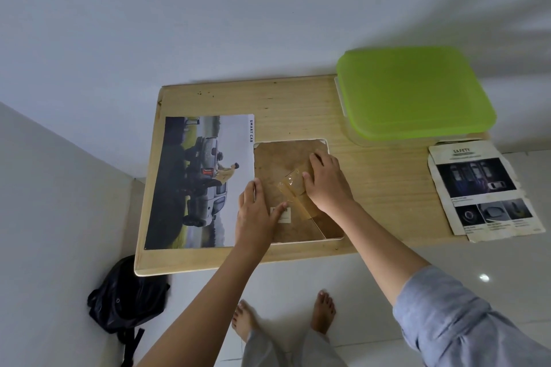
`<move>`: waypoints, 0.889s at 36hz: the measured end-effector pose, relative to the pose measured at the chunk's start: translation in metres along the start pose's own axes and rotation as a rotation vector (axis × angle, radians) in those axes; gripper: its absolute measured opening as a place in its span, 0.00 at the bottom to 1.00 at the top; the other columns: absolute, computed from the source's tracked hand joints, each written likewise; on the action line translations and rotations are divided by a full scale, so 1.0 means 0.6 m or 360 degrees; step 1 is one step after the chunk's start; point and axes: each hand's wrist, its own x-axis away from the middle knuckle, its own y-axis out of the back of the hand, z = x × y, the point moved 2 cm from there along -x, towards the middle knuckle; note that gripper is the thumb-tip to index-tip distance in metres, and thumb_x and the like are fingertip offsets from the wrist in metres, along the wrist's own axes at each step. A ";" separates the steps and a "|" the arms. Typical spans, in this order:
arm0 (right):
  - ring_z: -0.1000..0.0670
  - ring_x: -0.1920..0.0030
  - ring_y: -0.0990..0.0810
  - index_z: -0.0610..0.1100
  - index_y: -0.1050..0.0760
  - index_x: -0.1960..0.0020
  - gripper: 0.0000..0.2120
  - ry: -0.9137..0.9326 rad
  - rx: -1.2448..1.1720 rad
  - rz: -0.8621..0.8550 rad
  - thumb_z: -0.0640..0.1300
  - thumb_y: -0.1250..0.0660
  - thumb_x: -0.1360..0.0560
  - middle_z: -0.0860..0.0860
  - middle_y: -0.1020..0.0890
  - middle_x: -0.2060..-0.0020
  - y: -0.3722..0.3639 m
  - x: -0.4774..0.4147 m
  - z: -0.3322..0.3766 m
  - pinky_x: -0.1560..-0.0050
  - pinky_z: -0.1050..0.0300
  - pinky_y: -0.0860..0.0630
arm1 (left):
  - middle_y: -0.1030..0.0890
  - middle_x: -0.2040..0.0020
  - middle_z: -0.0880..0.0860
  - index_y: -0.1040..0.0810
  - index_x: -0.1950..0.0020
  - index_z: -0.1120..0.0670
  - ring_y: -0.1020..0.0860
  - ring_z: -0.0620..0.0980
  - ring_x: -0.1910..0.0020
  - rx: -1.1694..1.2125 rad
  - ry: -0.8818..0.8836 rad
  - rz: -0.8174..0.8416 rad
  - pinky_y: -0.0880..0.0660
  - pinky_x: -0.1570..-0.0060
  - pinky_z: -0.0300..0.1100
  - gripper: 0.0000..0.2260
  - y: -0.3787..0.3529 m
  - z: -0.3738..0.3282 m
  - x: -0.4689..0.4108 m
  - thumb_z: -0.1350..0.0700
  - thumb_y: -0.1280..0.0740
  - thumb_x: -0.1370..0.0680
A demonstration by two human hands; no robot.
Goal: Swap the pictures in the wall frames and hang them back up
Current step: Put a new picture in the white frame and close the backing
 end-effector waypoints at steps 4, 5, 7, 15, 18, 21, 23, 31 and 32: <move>0.44 0.28 0.45 0.41 0.42 0.28 0.24 0.0020 -0.0076 0.0107 0.47 0.43 0.21 0.46 0.42 0.27 0.005 -0.003 0.000 0.32 0.52 0.39 | 0.45 0.26 0.54 0.51 0.24 0.57 0.44 0.53 0.28 -0.0009 -0.0031 0.0016 0.36 0.33 0.47 0.37 0.005 0.002 -0.003 0.39 0.41 0.24; 0.45 0.28 0.46 0.42 0.42 0.27 0.25 0.0014 -0.0140 0.0131 0.47 0.42 0.22 0.47 0.42 0.27 0.007 0.001 -0.004 0.31 0.52 0.40 | 0.45 0.26 0.54 0.51 0.24 0.56 0.44 0.53 0.28 -0.0001 -0.0036 0.0029 0.36 0.33 0.48 0.36 0.006 0.004 -0.004 0.39 0.40 0.24; 0.46 0.27 0.46 0.42 0.42 0.27 0.27 -0.0007 -0.0290 0.0143 0.47 0.39 0.23 0.46 0.42 0.27 0.010 0.012 -0.014 0.30 0.54 0.43 | 0.44 0.26 0.54 0.50 0.24 0.55 0.43 0.53 0.28 0.0042 -0.0046 0.0056 0.36 0.33 0.49 0.36 0.011 0.011 -0.006 0.41 0.39 0.24; 0.53 0.31 0.39 0.43 0.44 0.26 0.36 -0.0154 -0.0697 0.0235 0.48 0.31 0.28 0.51 0.38 0.33 0.012 0.098 -0.071 0.36 0.65 0.44 | 0.48 0.23 0.51 0.53 0.23 0.54 0.47 0.50 0.25 0.0244 -0.0134 0.0247 0.44 0.29 0.48 0.46 0.022 0.037 0.003 0.41 0.29 0.31; 0.55 0.32 0.37 0.43 0.46 0.25 0.40 -0.0175 -0.0773 0.0323 0.47 0.28 0.30 0.51 0.37 0.32 0.003 0.116 -0.080 0.36 0.67 0.44 | 0.50 0.23 0.49 0.56 0.23 0.53 0.49 0.50 0.25 0.0235 -0.0152 0.0348 0.46 0.28 0.48 0.51 0.020 0.044 0.007 0.42 0.26 0.34; 0.55 0.33 0.36 0.44 0.43 0.26 0.40 -0.0219 -0.0858 0.0264 0.45 0.26 0.32 0.52 0.36 0.33 -0.001 0.117 -0.083 0.37 0.66 0.43 | 0.49 0.23 0.49 0.55 0.23 0.53 0.48 0.49 0.25 0.0250 -0.0139 0.0315 0.45 0.28 0.47 0.51 0.018 0.049 0.007 0.43 0.25 0.35; 0.55 0.33 0.35 0.45 0.41 0.27 0.40 -0.0237 -0.0900 0.0207 0.44 0.25 0.34 0.51 0.34 0.34 -0.005 0.115 -0.083 0.38 0.67 0.42 | 0.48 0.23 0.49 0.54 0.23 0.53 0.47 0.49 0.25 0.0248 -0.0146 0.0277 0.44 0.28 0.48 0.51 0.018 0.048 0.008 0.43 0.25 0.35; 0.58 0.37 0.33 0.44 0.35 0.30 0.40 -0.0258 -0.1058 0.0109 0.41 0.22 0.38 0.51 0.30 0.35 -0.007 0.113 -0.086 0.43 0.75 0.42 | 0.48 0.23 0.48 0.54 0.23 0.52 0.47 0.49 0.25 0.0216 -0.0164 0.0258 0.44 0.29 0.48 0.49 0.020 0.047 0.011 0.42 0.26 0.34; 0.59 0.38 0.33 0.43 0.35 0.30 0.40 -0.0260 -0.1064 0.0106 0.41 0.22 0.38 0.51 0.30 0.35 -0.007 0.114 -0.086 0.42 0.74 0.42 | 0.48 0.23 0.48 0.54 0.23 0.52 0.47 0.49 0.25 0.0215 -0.0166 0.0256 0.44 0.29 0.48 0.49 0.020 0.047 0.012 0.42 0.26 0.34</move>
